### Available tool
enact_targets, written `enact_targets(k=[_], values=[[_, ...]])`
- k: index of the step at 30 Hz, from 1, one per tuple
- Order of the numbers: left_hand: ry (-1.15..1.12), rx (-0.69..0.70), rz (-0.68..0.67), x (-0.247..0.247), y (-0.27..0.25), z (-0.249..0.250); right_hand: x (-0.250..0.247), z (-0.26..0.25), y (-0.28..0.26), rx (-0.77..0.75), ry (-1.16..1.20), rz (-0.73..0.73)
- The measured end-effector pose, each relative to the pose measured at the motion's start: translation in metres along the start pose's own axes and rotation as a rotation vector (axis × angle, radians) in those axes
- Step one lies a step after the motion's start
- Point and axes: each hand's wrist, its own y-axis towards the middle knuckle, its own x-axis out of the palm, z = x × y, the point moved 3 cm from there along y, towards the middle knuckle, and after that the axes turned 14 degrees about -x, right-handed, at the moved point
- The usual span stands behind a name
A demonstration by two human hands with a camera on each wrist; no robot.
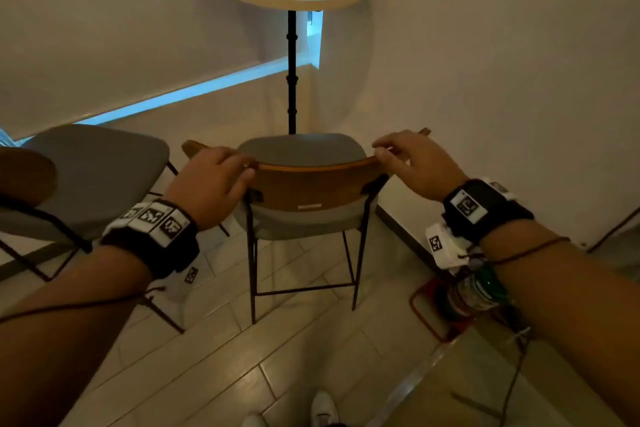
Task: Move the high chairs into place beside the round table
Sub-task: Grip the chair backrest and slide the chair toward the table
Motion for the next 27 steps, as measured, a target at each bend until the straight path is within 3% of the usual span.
enact_targets(k=[4, 12, 27], values=[[0.133, 0.067, -0.026, 0.020, 0.019, 0.022, 0.018, 0.019, 0.017, -0.006, -0.208, -0.176], [0.151, -0.061, 0.098, 0.050, 0.037, 0.023, 0.045, 0.041, 0.013, 0.031, -0.259, 0.028], [0.155, 0.005, 0.074, 0.059, 0.104, 0.016, 0.057, 0.071, 0.039, 0.101, -0.371, 0.108]])
